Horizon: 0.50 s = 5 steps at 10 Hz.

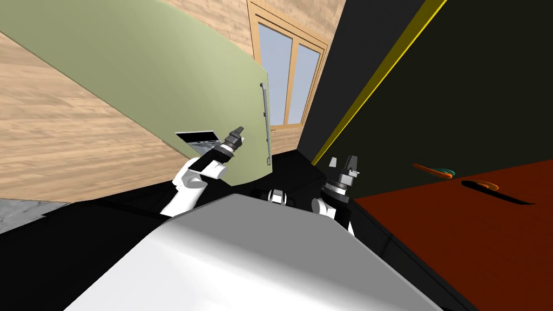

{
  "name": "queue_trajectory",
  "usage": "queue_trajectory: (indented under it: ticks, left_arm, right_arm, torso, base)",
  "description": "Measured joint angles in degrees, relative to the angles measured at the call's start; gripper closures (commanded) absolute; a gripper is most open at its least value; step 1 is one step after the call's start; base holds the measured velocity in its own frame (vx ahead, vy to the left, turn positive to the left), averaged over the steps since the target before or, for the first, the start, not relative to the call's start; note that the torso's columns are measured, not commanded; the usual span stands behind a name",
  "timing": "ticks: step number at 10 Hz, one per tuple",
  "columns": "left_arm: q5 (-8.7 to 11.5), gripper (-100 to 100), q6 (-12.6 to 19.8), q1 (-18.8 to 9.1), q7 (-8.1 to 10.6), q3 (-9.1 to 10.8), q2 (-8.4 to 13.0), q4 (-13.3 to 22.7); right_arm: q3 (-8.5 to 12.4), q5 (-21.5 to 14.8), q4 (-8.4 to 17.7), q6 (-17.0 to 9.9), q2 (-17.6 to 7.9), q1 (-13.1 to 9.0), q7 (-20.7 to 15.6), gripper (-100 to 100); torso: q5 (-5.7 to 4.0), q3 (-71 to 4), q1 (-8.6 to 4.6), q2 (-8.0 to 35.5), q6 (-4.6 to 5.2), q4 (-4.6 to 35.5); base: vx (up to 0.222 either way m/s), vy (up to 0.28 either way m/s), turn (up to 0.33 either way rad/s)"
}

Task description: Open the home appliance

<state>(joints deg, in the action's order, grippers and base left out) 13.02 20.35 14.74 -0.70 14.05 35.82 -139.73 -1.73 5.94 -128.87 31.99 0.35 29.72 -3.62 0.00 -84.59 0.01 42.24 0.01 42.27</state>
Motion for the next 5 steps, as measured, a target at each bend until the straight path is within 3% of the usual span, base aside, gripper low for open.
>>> queue_trajectory:
  ticks: [2, 5]
  left_arm:
    - [0.58, -100, 2.69, -0.45, 0.34, 0.53, 1.10, -0.11]
    - [2.25, -100, 7.12, -1.82, 1.16, 1.87, 4.44, -0.25]
  right_arm:
    - [0.00, 0.00, 0.00, 0.00, 0.00, 0.00, 0.00, 0]
    - [0.00, 0.00, 0.00, 0.00, 0.00, 0.00, 0.00, 0]
  torso:
    - [-0.01, 0.05, -0.05, 0.08, -0.02, 0.02]
    - [0.00, -0.01, 0.01, -0.01, 0.00, 0.00]
  base:
    - [0.010, 0.012, -0.047]
    - [0.026, 0.023, -0.078]
